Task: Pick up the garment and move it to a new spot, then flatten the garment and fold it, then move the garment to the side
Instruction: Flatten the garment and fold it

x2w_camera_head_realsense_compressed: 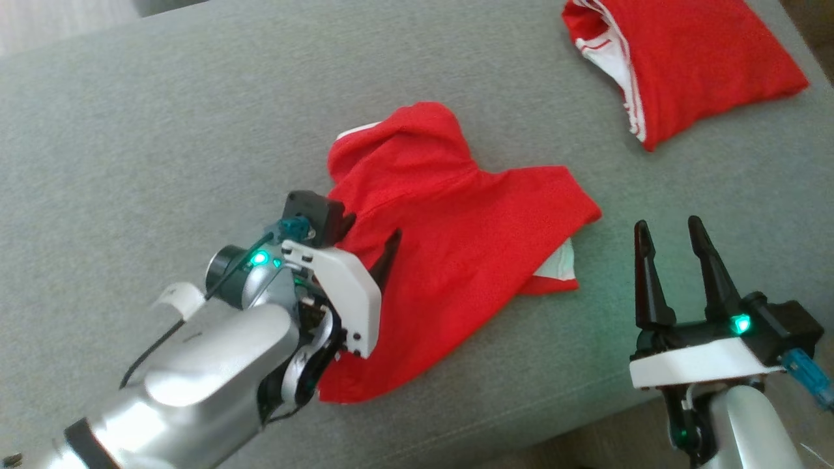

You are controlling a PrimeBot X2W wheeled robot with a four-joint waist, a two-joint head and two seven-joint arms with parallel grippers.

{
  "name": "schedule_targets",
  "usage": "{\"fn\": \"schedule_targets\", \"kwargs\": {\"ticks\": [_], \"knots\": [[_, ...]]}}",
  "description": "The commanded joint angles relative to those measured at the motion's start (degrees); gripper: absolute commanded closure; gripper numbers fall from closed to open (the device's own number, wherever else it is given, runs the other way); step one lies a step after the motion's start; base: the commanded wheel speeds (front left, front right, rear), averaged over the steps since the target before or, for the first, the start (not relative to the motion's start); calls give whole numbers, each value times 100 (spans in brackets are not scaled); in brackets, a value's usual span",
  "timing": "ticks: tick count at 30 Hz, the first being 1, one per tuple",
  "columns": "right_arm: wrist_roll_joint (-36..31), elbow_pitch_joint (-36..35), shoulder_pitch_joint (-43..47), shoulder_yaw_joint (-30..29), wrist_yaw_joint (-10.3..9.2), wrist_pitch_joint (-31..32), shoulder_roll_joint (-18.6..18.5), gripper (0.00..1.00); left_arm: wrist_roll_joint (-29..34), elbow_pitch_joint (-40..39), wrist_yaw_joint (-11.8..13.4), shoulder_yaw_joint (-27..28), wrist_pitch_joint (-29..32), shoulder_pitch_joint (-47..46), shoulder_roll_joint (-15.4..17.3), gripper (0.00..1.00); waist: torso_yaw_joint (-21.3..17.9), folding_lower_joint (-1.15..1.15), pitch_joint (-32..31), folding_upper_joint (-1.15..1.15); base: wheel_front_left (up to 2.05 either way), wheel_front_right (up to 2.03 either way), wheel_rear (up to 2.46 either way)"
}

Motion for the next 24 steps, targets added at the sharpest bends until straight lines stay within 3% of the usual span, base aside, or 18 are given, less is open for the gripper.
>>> {"fn": "schedule_targets", "kwargs": {"ticks": [1,4,11,12,13,14,24], "knots": [[-45,-205,-39,99,-4,-62,-41,0,18,-414,106,196,98,-151,224,0,116,0,3,0,0,0,0],[-62,-210,-99,160,-4,-62,-41,0,75,-811,293,131,277,-122,417,0,189,0,52,0,0,0,0],[-33,-191,-220,259,-4,-62,-41,0,186,-688,347,61,365,-321,257,0,175,0,134,0,0,0,0],[-24,-185,-223,264,-4,-62,-41,0,220,-614,322,16,402,-362,251,14,154,0,146,0,0,0,0],[-19,-179,-223,265,-4,-62,-41,0,202,-567,286,15,412,-378,230,65,133,0,157,0,0,0,0],[-11,-173,-222,262,-4,-62,-41,0,190,-532,244,14,415,-399,215,100,114,0,166,0,0,0,0],[43,-152,-208,241,-4,-62,-41,0,218,-182,229,442,235,-986,286,100,69,0,256,0,0,0,0]]}}
